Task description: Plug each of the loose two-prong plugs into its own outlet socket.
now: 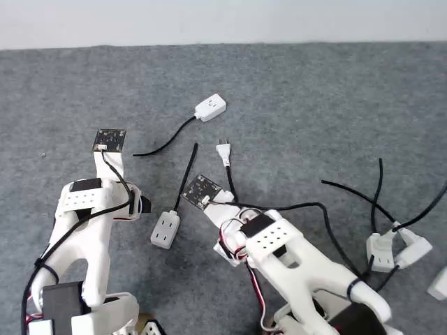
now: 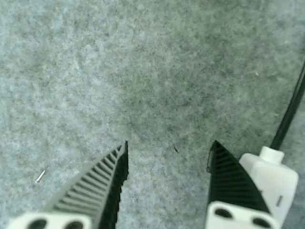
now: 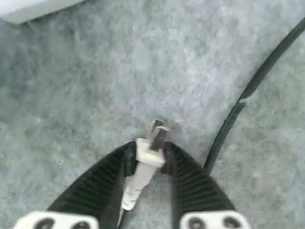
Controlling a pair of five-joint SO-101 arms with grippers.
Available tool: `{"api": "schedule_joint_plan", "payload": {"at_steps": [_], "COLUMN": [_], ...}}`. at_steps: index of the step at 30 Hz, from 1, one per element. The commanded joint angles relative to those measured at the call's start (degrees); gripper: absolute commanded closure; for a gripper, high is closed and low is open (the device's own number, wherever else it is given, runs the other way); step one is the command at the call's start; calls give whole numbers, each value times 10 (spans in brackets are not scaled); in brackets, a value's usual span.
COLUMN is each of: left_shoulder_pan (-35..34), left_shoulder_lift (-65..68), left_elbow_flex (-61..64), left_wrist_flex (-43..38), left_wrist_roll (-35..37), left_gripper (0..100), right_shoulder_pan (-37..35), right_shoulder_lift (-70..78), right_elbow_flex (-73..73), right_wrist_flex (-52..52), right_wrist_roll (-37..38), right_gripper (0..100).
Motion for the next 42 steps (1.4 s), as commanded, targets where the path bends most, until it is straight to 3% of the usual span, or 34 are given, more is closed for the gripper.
{"api": "schedule_joint_plan", "payload": {"at_steps": [1,5,9,14,17,24,29,32,38,42], "left_shoulder_pan": [-3,-3,-3,-3,-4,-4,-4,-5,-5,-4], "left_shoulder_lift": [-3,-3,-3,-3,-3,-3,-3,-3,-3,-3], "left_elbow_flex": [-22,-22,-22,-22,-22,-22,-22,-22,-22,-22], "left_wrist_flex": [-11,-11,-11,-11,-11,-11,-11,-11,-11,-11], "left_wrist_roll": [-4,-4,-4,-4,-4,-4,-4,-4,-4,-4], "left_gripper": [742,742,742,742,742,742,742,742,742,742], "right_shoulder_pan": [7,7,7,39,54,58,44,30,29,31], "right_shoulder_lift": [33,94,123,84,22,-81,-89,-88,-87,-87], "right_elbow_flex": [-62,-111,-142,-171,-193,-207,-209,-207,-199,-195], "right_wrist_flex": [39,70,72,80,116,262,361,374,374,371], "right_wrist_roll": [8,-1,0,57,172,579,776,786,718,715], "right_gripper": [885,840,990,988,991,989,989,967,757,746]}}
